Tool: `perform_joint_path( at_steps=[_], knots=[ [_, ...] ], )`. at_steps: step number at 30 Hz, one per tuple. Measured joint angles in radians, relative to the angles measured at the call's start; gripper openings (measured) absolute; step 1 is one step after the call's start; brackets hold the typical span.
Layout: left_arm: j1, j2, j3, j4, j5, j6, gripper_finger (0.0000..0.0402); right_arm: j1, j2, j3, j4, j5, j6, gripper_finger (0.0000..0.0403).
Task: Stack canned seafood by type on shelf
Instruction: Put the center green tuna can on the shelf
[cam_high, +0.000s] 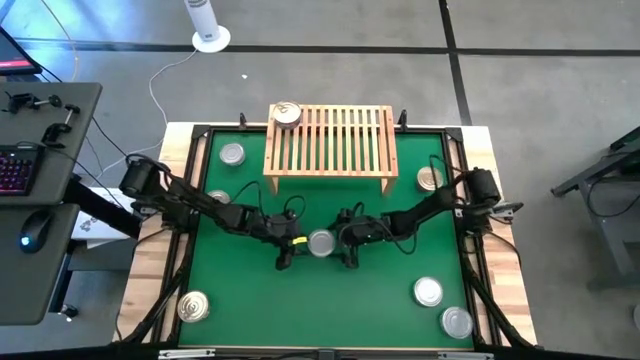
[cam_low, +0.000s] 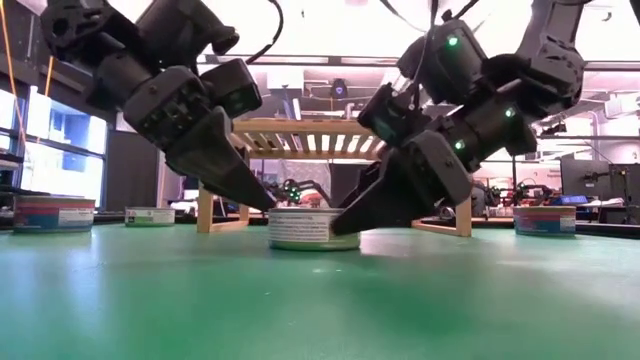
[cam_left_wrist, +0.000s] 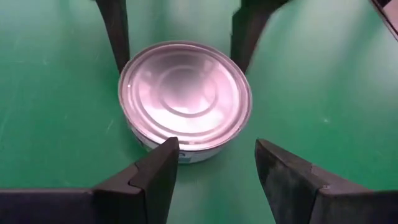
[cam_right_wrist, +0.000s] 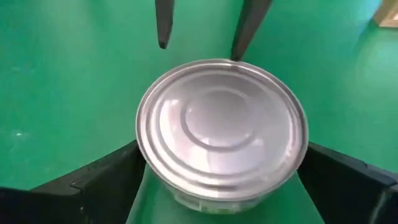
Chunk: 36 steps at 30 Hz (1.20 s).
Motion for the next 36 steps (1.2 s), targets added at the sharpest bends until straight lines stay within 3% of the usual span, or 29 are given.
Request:
perform_joint_path(
  at_steps=[21, 29, 36],
  knots=[
    [0.01, -0.02, -0.003, -0.006, -0.007, -0.001, 0.0201, 0.001, 0.03, 0.017, 0.039, 0.011, 0.013, 0.0385],
    [-0.003, -0.19, -0.002, -0.25, -0.139, -0.003, 0.0201, 0.035, 0.003, 0.021, 0.024, 0.017, 0.057, 0.0374],
    [-0.002, -0.28, -0.002, -0.438, -0.303, -0.004, 0.0201, 0.046, -0.1, 0.02, -0.063, 0.068, 0.034, 0.0373]
  ],
)
